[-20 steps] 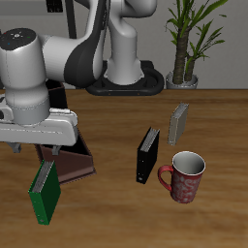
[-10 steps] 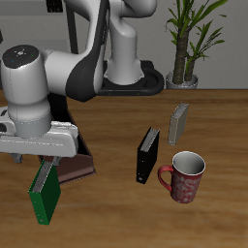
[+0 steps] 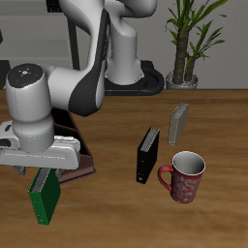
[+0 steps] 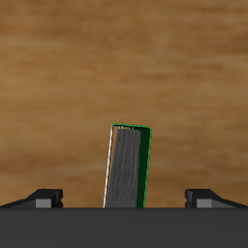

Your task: Place the green book into the right desk caddy's right compartment

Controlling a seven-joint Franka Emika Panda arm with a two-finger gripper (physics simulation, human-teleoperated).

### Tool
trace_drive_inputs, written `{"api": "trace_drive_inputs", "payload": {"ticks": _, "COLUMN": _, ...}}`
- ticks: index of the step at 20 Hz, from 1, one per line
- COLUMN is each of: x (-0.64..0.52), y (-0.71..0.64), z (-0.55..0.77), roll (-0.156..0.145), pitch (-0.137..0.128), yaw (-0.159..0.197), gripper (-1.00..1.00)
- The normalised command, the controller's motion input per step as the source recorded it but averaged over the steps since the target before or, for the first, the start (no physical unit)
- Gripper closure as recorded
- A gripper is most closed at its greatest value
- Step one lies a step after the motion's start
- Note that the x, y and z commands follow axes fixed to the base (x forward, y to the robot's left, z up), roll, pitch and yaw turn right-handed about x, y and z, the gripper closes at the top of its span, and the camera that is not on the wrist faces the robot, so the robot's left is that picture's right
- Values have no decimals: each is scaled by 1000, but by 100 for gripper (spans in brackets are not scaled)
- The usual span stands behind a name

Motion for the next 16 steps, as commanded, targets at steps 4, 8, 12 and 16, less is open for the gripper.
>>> {"api": "trace_drive_inputs", "payload": {"ticks": 4, "x": 69, "y": -70, "z": -313, "roll": -47, "pitch": 35, "yaw": -3, "gripper": -100}}
{"api": "trace_drive_inputs", "payload": {"ticks": 8, "x": 44, "y": -84, "z": -120, "roll": -8, "pitch": 17, "yaw": -27, "gripper": 100}}
{"api": "trace_drive_inputs", "payload": {"ticks": 12, "x": 9, "y": -119, "z": 49, "roll": -12, "pitch": -1, "yaw": -30, "gripper": 100}}
{"api": "trace_drive_inputs", "payload": {"ticks": 16, "x": -20, "y": -46, "z": 182, "roll": 6, "pitch": -7, "yaw": -17, "gripper": 100}}
